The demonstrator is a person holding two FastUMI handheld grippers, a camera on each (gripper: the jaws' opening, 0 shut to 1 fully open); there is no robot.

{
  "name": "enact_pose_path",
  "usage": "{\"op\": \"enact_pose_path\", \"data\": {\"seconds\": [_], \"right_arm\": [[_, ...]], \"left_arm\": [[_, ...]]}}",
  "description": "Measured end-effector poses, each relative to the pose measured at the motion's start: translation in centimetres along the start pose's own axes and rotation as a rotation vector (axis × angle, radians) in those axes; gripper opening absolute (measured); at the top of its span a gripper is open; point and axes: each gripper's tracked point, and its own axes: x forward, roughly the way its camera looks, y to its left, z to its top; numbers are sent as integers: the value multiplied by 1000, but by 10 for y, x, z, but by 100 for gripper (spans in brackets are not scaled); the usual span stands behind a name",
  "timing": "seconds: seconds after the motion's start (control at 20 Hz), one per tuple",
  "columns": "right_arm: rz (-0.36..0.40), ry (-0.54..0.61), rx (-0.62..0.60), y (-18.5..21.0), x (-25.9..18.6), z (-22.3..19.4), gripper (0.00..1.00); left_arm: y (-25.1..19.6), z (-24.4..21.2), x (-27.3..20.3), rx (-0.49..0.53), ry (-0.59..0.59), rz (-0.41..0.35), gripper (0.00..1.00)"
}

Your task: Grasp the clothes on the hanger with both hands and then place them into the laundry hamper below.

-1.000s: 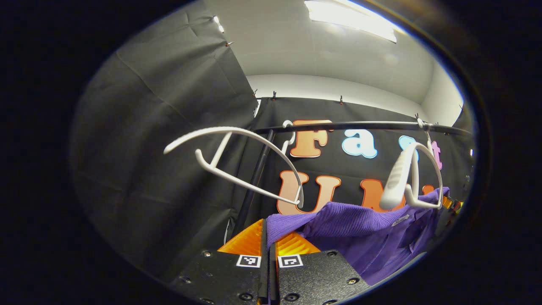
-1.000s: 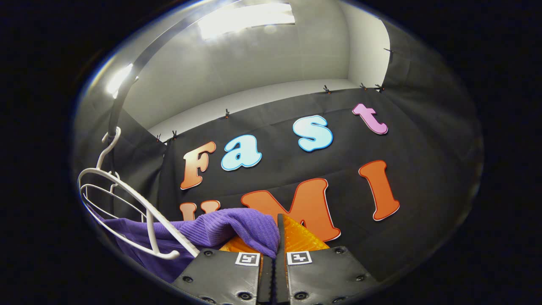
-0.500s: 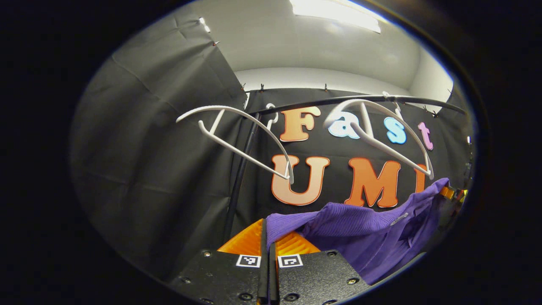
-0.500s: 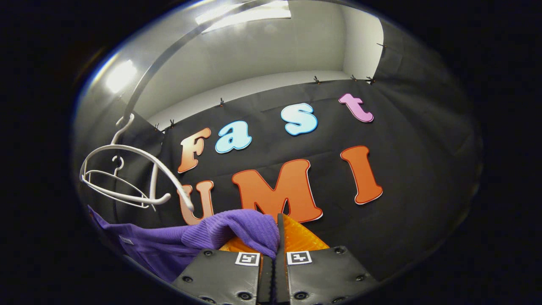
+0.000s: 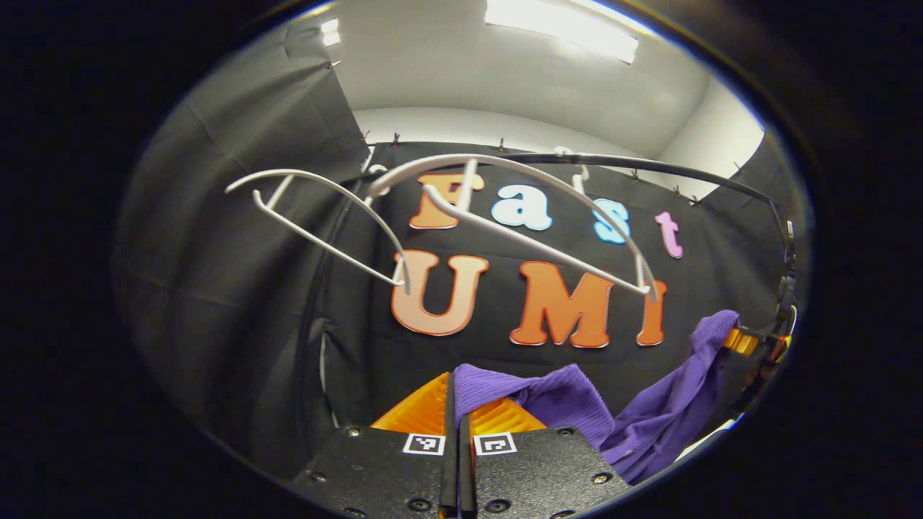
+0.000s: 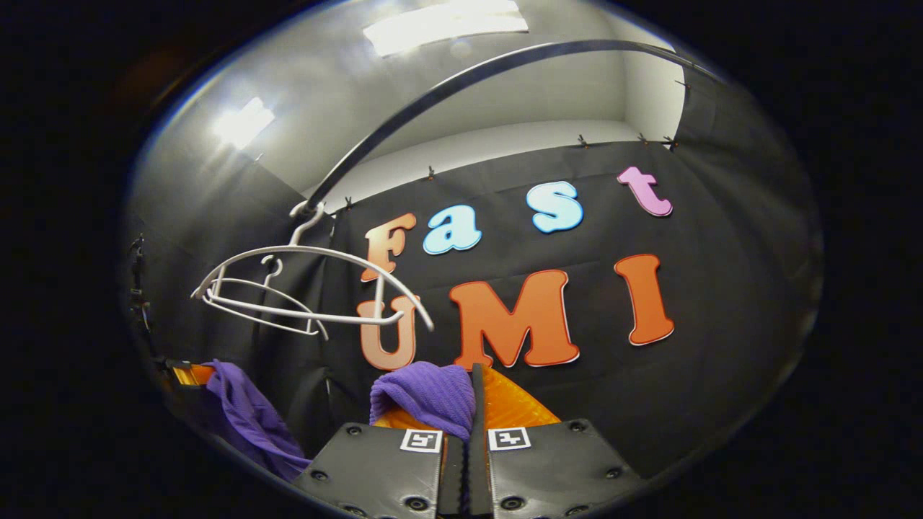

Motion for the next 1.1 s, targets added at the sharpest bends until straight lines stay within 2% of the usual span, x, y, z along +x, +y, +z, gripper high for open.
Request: {"op": "enact_pose_path", "data": {"seconds": [0.2,0.35,0.5,0.7,0.85,1.1], "right_arm": [[54,104,-19,38,-40,-54,10],[143,224,80,73,-70,-118,10],[65,314,44,52,-93,-177,10],[-9,471,47,33,-135,-258,10],[-46,601,47,24,-162,-313,10],[-90,835,42,6,-215,-431,11]], "left_arm": [[-83,-53,-12,-83,90,-173,2],[-126,-115,-23,-167,211,-264,4],[-132,-179,-36,-156,291,-251,2],[-128,-258,-63,-232,393,-221,2],[-119,-314,-92,-209,501,-159,2],[-102,-403,-142,-175,698,-53,3]]}}
